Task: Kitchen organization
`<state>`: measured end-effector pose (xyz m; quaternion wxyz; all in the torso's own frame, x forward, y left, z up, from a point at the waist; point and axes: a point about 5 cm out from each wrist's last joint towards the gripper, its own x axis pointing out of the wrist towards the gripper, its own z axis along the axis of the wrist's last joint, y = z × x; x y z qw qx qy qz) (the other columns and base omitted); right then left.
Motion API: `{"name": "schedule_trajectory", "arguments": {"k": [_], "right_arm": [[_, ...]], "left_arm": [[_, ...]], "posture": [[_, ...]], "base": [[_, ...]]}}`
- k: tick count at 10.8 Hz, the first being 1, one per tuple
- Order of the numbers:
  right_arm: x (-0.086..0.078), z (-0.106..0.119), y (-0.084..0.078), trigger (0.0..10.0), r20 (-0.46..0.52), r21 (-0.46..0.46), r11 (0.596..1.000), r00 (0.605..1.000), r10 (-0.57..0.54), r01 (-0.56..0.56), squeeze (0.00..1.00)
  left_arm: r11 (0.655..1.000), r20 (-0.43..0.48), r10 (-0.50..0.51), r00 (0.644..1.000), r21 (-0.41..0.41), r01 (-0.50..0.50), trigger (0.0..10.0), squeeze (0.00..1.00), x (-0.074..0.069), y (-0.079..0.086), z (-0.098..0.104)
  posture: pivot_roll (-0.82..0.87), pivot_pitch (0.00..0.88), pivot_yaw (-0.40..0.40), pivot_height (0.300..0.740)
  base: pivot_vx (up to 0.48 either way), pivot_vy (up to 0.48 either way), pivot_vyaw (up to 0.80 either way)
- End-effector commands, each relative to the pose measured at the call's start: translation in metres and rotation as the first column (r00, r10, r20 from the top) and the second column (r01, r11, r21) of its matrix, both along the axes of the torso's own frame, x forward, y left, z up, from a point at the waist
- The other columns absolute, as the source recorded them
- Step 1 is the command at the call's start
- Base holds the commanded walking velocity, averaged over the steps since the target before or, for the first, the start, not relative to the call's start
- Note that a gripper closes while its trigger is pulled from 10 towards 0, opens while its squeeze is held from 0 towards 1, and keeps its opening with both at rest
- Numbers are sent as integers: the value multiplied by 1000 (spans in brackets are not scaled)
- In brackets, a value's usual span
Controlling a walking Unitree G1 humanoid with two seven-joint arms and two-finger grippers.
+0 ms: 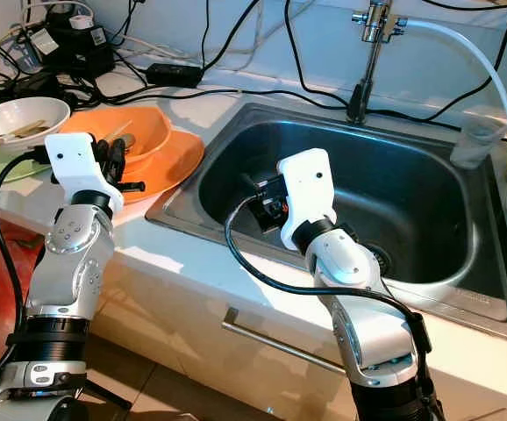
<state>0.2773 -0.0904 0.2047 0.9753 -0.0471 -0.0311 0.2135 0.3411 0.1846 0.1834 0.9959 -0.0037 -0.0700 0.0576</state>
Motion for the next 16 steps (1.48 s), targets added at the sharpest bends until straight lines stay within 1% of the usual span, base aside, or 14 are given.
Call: {"name": "schedule_trajectory", "arguments": {"k": [1, 5, 7, 11, 12, 14, 15, 16], "right_arm": [[2, 3, 1, 10000, 19, 2, 1000, 1000, 2, -2, 0], [2, 3, 1, 10000, 23, 2, 1000, 1000, 0, 0, 0], [3, 3, 0, 10000, 23, 1, 1000, 1000, -2, 2, 0], [3, 4, 0, 10000, 28, -3, 1000, 1000, -2, 2, 0], [3, 4, 0, 10000, 29, -3, 1000, 1000, -1, 1, 0], [4, 4, 0, 10000, 30, -5, 1000, 1000, -1, 1, 0], [4, 4, 0, 10000, 31, -7, 1000, 1000, -1, 1, 0], [4, 4, 0, 10000, 33, -9, 1000, 999, 0, 0, 0]], "left_arm": [[1000, 33, 4, 999, -5, -3, 0, 0, 1, -1, 9], [1000, 83, -10, 996, 27, 8, 0, 0, 1, -2, 16], [1000, 93, -9, 996, 29, 6, 0, 0, 1, -3, 17], [992, 223, -53, 973, 125, 26, 0, 0, 0, -10, 40], [985, 261, -80, 962, 169, 36, 0, 0, 0, -13, 46], [975, 309, -120, 943, 214, 54, 0, 0, -2, -24, 59], [975, 305, -124, 944, 215, 59, 0, 0, -2, -28, 59], [978, 281, -89, 956, 206, 30, 902, 0, -2, -26, 56]], "posture": [[-39, 0, 15, 740], [-38, 0, 15, 740], [-41, 0, 15, 740], [-42, 0, 13, 740], [-42, 0, 13, 740], [-44, 0, 11, 740], [-44, 0, 11, 740], [-44, 0, 12, 740]], "base": [[0, 0, 0], [0, 0, 0], [0, 0, 0], [0, 0, 0], [0, 0, 0], [0, 0, 0], [0, 0, 0], [0, 0, 0]]}}
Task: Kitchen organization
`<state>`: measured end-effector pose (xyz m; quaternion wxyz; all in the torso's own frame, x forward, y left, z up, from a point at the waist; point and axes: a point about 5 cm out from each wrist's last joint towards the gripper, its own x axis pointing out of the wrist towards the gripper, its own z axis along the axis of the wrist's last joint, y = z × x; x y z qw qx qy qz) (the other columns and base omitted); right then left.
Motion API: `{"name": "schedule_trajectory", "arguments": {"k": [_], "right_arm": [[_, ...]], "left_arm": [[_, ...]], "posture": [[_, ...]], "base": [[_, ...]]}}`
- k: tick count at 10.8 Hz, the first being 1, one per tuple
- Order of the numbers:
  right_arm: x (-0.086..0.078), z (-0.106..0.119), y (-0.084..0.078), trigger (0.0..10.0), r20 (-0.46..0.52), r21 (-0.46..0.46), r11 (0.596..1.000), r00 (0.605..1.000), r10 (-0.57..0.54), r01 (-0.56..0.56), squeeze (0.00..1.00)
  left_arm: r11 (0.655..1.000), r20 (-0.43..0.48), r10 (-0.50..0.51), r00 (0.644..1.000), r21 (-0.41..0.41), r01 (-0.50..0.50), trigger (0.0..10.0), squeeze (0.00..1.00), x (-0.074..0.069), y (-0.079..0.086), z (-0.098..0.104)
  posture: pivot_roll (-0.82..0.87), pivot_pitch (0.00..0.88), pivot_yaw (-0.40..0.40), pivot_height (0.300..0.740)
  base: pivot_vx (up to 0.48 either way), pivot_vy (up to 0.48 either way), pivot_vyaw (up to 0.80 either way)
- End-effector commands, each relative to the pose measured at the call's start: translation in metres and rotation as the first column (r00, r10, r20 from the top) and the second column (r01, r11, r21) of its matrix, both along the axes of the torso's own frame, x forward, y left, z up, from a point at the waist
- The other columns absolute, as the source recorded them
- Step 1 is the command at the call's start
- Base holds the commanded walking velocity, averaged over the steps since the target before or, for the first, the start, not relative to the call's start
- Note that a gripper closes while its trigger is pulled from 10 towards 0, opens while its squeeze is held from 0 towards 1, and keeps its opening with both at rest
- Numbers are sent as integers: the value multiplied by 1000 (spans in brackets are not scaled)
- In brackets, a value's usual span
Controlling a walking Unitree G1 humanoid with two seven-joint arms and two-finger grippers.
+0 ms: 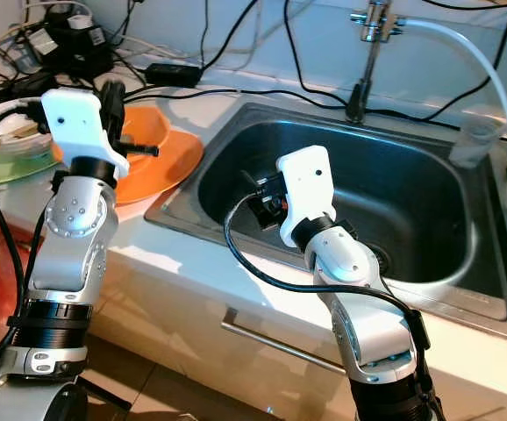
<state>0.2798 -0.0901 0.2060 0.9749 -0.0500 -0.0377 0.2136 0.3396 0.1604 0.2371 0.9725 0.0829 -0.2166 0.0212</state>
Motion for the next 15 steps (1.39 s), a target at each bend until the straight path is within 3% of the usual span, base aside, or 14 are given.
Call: {"name": "schedule_trajectory", "arguments": {"k": [1, 2, 5, 10, 12, 15], "right_arm": [[2, 3, 0, 10000, 19, -6, 1000, 1000, -1, 1, 0], [2, 3, 1, 10000, 19, -6, 1000, 1000, 0, 0, 0], [2, 3, 1, 10000, 21, -5, 1000, 1000, 4, -4, 0], [5, 3, 5, 10000, 23, -1, 1000, 999, 23, -23, 0], [5, 3, 6, 10000, 23, 0, 1000, 999, 29, -29, 0], [5, 3, 6, 10000, 26, -5, 1000, 999, 30, -30, 0]], "left_arm": [[998, -31, 62, 998, 7, -61, 10000, 463, 0, 7, -2], [998, -46, 68, 997, 11, -68, 10000, 1000, 1, 10, -4], [985, -114, 109, 988, 149, -91, 10000, 1000, -3, 14, -18], [978, -117, 73, 990, 205, -48, 10000, 1000, -15, 12, -21], [972, -146, 85, 986, 228, -50, 10000, 1000, -20, 17, -33], [967, -150, 100, 984, 247, -61, 10000, 1000, -17, 18, -41]], "posture": [[-42, 0, 12, 740], [-39, 0, 11, 740], [-30, 0, 8, 740], [-3, 0, -2, 740], [-4, 0, -2, 740], [-11, 0, -5, 740]], "base": [[0, 0, 0], [0, 0, 0], [0, 0, 0], [0, 0, 0], [0, 0, 0], [0, 0, 0]]}}
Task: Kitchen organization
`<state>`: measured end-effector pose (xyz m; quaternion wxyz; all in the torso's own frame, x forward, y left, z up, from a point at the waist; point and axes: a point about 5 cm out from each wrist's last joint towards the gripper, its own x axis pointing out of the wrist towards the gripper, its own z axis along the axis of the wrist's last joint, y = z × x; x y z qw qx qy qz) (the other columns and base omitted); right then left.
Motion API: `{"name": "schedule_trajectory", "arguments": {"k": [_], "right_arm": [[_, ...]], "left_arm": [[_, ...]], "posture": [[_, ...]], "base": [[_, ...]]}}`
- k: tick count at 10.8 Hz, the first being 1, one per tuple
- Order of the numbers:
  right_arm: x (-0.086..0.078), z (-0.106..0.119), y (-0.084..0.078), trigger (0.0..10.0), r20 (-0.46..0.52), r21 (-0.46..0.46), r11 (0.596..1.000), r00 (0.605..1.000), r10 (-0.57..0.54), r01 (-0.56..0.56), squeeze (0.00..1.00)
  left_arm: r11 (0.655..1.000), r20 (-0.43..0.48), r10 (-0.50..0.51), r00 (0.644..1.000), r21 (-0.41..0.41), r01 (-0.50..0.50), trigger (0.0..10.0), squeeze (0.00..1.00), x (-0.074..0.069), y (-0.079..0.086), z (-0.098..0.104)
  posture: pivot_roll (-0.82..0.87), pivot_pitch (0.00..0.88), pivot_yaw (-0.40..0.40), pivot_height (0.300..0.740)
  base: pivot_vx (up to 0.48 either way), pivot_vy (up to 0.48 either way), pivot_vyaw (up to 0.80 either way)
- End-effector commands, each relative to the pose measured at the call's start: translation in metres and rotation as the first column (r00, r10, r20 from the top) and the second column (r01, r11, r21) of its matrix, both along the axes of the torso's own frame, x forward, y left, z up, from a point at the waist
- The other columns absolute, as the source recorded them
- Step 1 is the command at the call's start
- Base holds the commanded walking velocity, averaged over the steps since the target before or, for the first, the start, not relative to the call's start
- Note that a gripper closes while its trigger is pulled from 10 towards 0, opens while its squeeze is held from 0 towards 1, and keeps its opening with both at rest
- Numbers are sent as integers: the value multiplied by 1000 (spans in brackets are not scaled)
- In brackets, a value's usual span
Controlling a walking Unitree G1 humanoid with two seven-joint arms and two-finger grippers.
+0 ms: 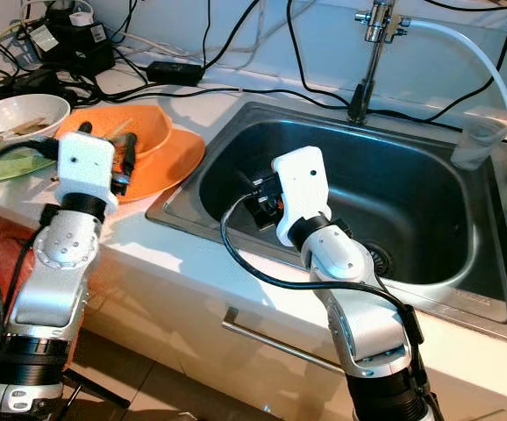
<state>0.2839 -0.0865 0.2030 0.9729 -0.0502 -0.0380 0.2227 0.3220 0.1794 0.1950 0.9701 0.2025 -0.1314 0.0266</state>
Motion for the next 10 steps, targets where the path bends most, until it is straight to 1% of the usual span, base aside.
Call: {"name": "schedule_trajectory", "arguments": {"k": [1, 2, 5, 6, 7, 10], "right_arm": [[1, 6, 2, 10000, 27, -6, 1000, 1000, 11, -11, 0], [1, 6, 2, 10000, 28, -8, 1000, 1000, 13, -13, 0], [0, 6, 2, 10000, 28, -9, 1000, 1000, 13, -13, 0], [0, 6, 2, 10000, 28, -8, 1000, 1000, 13, -13, 0], [-1, 6, 2, 10000, 27, -8, 1000, 1000, 14, -14, 0], [-1, 6, 2, 10000, 25, -9, 1000, 1000, 10, -10, 0]], "left_arm": [[1000, 3, 2, 1000, 26, -2, 10000, 1000, 1, -1, -1], [999, -8, -7, 1000, 34, 7, 10000, 1000, 2, -1, -4], [998, -16, 10, 1000, 57, -9, 10000, 1000, 2, 2, -9], [998, -24, 26, 999, 65, -24, 10000, 671, 2, 3, -14], [998, -32, 23, 999, 57, -22, 10000, 0, 3, 3, -15], [998, -56, 20, 998, 55, -17, 10000, 0, 6, 3, -23]], "posture": [[-13, 0, -5, 740], [-15, 0, -4, 740], [-15, 0, -2, 740], [-16, 0, -5, 740], [-16, 0, -5, 740], [-22, 0, -3, 740]], "base": [[0, 0, 0], [0, 0, 0], [0, 0, 0], [0, 0, 0], [0, 0, 0], [0, 0, 0]]}}
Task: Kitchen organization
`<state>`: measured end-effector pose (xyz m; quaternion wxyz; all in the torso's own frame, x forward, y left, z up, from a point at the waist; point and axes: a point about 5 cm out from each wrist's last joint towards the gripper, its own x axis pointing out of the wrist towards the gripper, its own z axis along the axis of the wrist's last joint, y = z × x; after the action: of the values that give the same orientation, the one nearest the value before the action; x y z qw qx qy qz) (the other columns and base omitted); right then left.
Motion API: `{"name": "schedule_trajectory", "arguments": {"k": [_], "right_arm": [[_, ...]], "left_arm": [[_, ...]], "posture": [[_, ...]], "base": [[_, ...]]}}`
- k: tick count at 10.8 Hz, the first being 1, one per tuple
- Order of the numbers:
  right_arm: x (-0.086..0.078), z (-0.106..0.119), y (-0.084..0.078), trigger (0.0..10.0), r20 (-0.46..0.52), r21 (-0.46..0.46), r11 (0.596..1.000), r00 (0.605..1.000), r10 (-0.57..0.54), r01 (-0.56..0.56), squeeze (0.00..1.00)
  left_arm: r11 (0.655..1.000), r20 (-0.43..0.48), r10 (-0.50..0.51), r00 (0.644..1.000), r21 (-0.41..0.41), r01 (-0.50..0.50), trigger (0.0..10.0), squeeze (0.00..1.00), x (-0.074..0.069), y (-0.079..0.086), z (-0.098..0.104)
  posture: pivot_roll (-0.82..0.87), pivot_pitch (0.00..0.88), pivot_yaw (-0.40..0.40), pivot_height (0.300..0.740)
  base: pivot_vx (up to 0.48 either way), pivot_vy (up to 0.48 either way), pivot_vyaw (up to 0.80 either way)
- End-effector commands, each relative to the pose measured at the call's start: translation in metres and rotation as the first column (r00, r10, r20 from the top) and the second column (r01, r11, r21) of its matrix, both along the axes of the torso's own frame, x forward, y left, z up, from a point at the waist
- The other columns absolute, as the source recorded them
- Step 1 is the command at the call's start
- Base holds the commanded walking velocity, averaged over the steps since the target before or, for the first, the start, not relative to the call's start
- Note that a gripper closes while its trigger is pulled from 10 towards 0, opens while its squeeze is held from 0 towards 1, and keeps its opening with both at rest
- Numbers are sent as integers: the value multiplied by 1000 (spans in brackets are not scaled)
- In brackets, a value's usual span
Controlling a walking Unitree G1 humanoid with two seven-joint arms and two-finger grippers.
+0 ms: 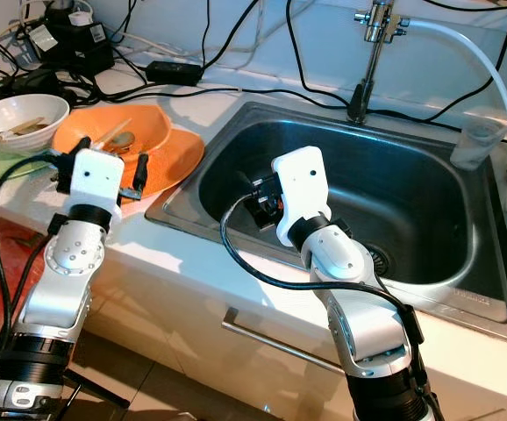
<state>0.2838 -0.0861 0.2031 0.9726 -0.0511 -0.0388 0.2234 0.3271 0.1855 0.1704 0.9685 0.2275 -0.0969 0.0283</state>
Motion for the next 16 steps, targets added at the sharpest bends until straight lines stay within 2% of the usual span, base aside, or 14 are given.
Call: {"name": "schedule_trajectory", "arguments": {"k": [1, 4, 5, 7, 9, 10, 16], "right_arm": [[-1, 6, 1, 10000, 23, -7, 1000, 1000, 8, -8, 0], [-1, 6, 1, 10000, 23, -6, 1000, 1000, 6, -6, 0], [-1, 6, 1, 10000, 23, -5, 1000, 1000, 5, -4, 0], [-2, 6, 1, 10000, 22, -5, 1000, 1000, 3, -3, 0], [-2, 6, 1, 10000, 23, -3, 1000, 1000, 3, -3, 0], [-2, 6, 1, 10000, 23, -3, 1000, 1000, 3, -3, 0], [-2, 6, 2, 10000, 23, -1, 1000, 1000, 4, -4, 0]], "left_arm": [[1000, -2, -13, 1000, 7, 13, 10000, 0, 2, -4, -1], [1000, -21, -30, 999, -9, 30, 10000, 0, 8, -7, -4], [999, -19, -34, 999, -14, 34, 8431, 0, 9, -8, -4], [999, -22, -39, 999, -18, 39, 3176, 0, 9, -9, -6], [999, -26, -40, 999, -18, 39, 2471, 0, 9, -8, -8], [999, -34, -38, 999, -15, 38, 10000, 0, 10, -7, -9], [999, -88, 2, 996, 33, 1, 10000, 0, 18, 8, -11]], "posture": [[-23, 0, -3, 740], [-25, 0, -1, 740], [-28, 0, -1, 740], [-28, 0, 0, 740], [-28, 0, 0, 740], [-28, 0, 0, 740], [-25, 0, 2, 740]], "base": [[0, 0, 0], [0, 0, 0], [0, 0, 0], [0, 0, 0], [0, 0, 0], [0, 0, 0], [0, 0, 0]]}}
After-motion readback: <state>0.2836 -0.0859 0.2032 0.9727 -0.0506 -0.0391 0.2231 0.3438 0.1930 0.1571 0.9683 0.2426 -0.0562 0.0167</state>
